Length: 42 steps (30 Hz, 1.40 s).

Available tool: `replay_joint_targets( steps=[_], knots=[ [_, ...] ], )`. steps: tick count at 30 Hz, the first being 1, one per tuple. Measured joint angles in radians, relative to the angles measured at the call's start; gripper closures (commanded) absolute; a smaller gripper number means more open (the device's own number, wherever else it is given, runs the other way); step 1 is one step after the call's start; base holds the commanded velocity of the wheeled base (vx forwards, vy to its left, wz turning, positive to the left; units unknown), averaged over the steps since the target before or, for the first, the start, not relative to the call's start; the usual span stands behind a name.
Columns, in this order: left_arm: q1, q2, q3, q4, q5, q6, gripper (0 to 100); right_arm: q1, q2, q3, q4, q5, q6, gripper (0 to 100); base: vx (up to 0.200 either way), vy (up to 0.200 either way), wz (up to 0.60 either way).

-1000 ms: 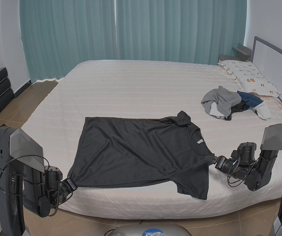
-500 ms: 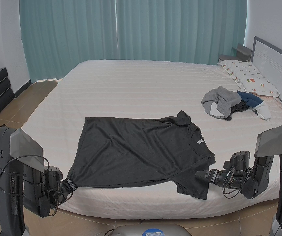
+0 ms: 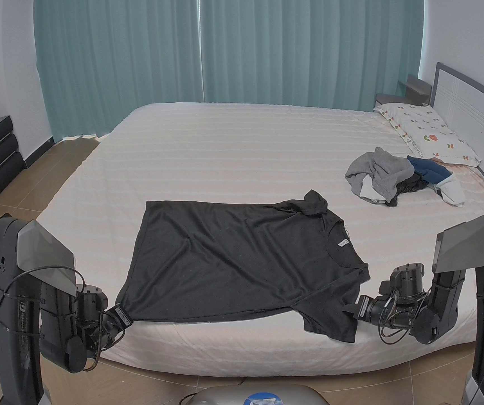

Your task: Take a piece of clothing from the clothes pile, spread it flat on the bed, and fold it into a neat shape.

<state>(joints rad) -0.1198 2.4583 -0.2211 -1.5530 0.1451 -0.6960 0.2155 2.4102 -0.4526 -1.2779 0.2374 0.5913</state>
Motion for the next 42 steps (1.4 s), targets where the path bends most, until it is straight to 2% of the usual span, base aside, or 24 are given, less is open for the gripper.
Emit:
replay_joint_targets(
  steps=[6, 11, 18, 25, 35, 42],
  knots=[
    [0.001, 0.001, 0.005, 0.0, 0.0, 0.001, 100, -0.034, -0.034, 0.055, 0.041, 0.002, -0.043, 100, 0.0, 0.0, 0.0],
    [0.006, -0.001, 0.014, 0.0, 0.0, 0.009, 100, -0.067, -0.092, 0.107, 0.056, 0.035, -0.069, 100, 0.0, 0.0, 0.0],
    [0.033, -0.022, 0.036, 0.0, 0.001, 0.065, 100, -0.097, -0.154, 0.161, 0.133, 0.063, -0.165, 100, 0.0, 0.0, 0.0],
    [0.049, -0.046, 0.064, 0.0, 0.002, 0.126, 100, -0.096, -0.189, 0.198, 0.149, 0.066, -0.206, 100, 0.0, 0.0, 0.0],
    [0.05, -0.046, 0.092, 0.0, 0.003, 0.157, 100, -0.081, -0.219, 0.214, 0.277, 0.066, -0.293, 100, 0.0, 0.0, 0.0],
    [0.046, -0.021, 0.117, 0.0, 0.005, 0.206, 100, -0.064, -0.207, 0.22, 0.29, 0.057, -0.329, 100, 0.0, 0.0, 0.0]
  ],
)
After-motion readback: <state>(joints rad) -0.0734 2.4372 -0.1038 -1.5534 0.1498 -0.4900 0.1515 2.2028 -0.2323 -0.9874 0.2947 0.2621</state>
